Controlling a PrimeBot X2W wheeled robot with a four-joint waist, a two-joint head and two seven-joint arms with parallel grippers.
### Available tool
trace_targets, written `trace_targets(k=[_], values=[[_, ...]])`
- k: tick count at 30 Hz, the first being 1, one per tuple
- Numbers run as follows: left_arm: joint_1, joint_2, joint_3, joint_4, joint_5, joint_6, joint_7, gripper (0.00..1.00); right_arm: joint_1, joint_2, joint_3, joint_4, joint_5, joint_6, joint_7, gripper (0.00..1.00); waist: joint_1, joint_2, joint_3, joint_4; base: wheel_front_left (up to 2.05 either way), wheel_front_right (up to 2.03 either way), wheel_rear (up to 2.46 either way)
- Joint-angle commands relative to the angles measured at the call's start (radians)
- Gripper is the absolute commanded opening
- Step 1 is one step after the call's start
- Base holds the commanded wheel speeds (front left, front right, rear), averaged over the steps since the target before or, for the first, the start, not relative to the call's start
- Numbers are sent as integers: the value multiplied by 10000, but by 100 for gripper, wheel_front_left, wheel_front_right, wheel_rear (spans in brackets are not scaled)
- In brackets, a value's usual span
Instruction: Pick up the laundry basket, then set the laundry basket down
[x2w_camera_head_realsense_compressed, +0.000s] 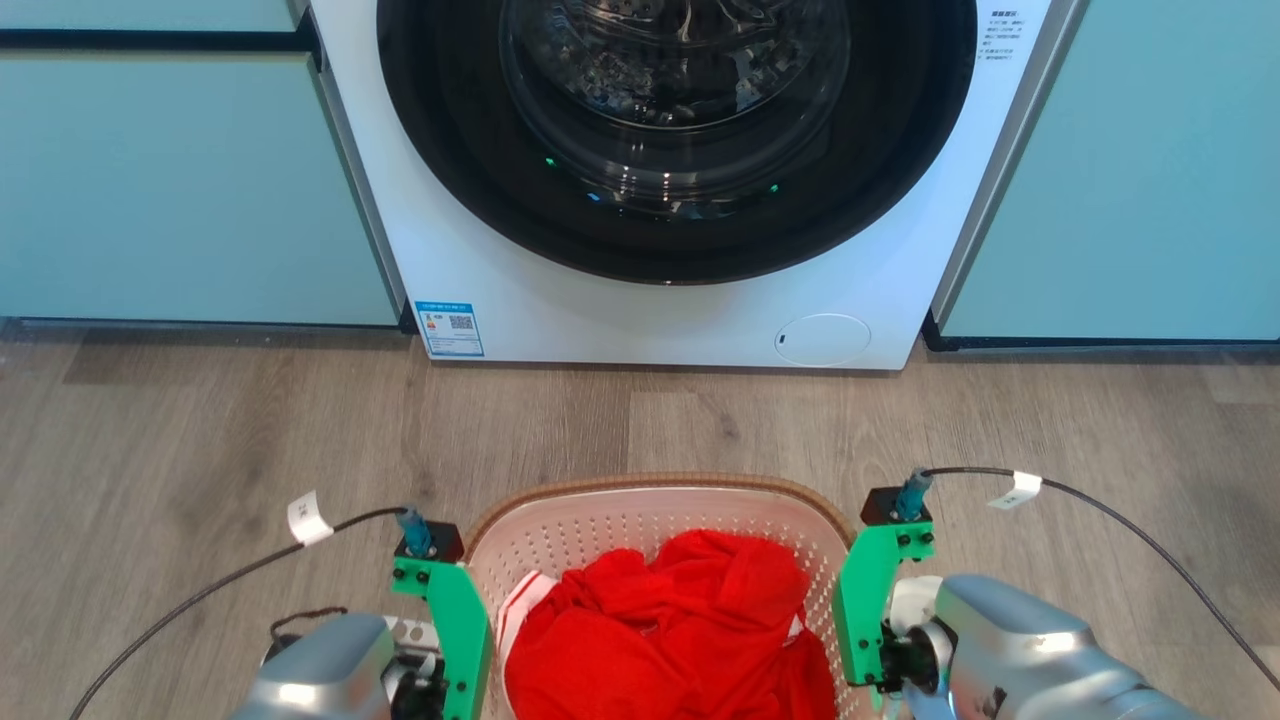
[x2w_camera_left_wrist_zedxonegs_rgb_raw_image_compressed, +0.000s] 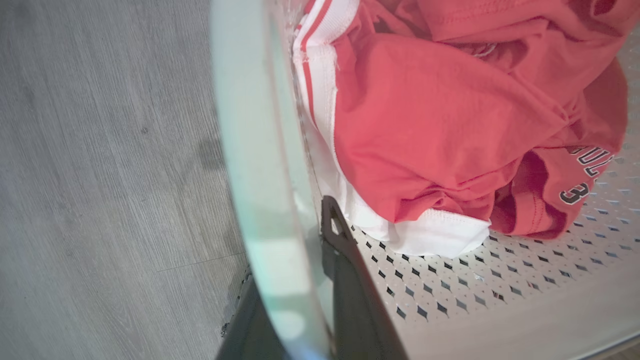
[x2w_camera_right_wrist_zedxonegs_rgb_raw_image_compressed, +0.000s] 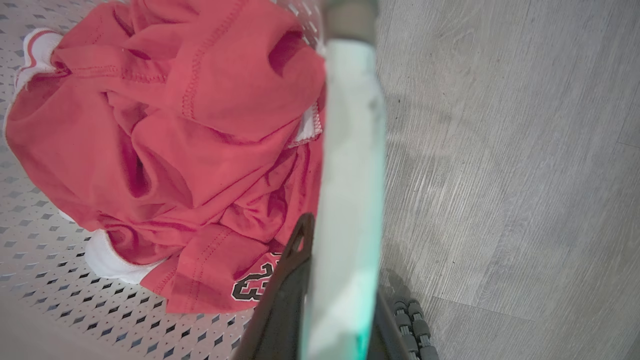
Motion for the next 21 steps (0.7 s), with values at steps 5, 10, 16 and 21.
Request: trace_targets(k=[5, 10, 16, 21], values=[[-757, 87, 43, -84, 48, -75, -6, 0, -669, 212, 28, -231, 92, 77, -179, 0, 0, 0, -20, -2, 0, 0, 0], [-796, 57, 36, -81, 9, -75, -2, 0, -686, 212, 62, -245, 144, 77, -167, 0, 0, 0, -27, 35, 0, 0, 0], [-818, 58, 30, -81, 18, -75, -41, 0, -708, 212, 95, -233, 157, 77, -195, 0, 0, 0, 51, 44, 0, 0, 0], [-823, 60, 26, -69, 33, -75, -109, 0, -738, 212, 117, -203, 153, 77, -234, 0, 0, 0, 233, 27, 0, 0, 0]])
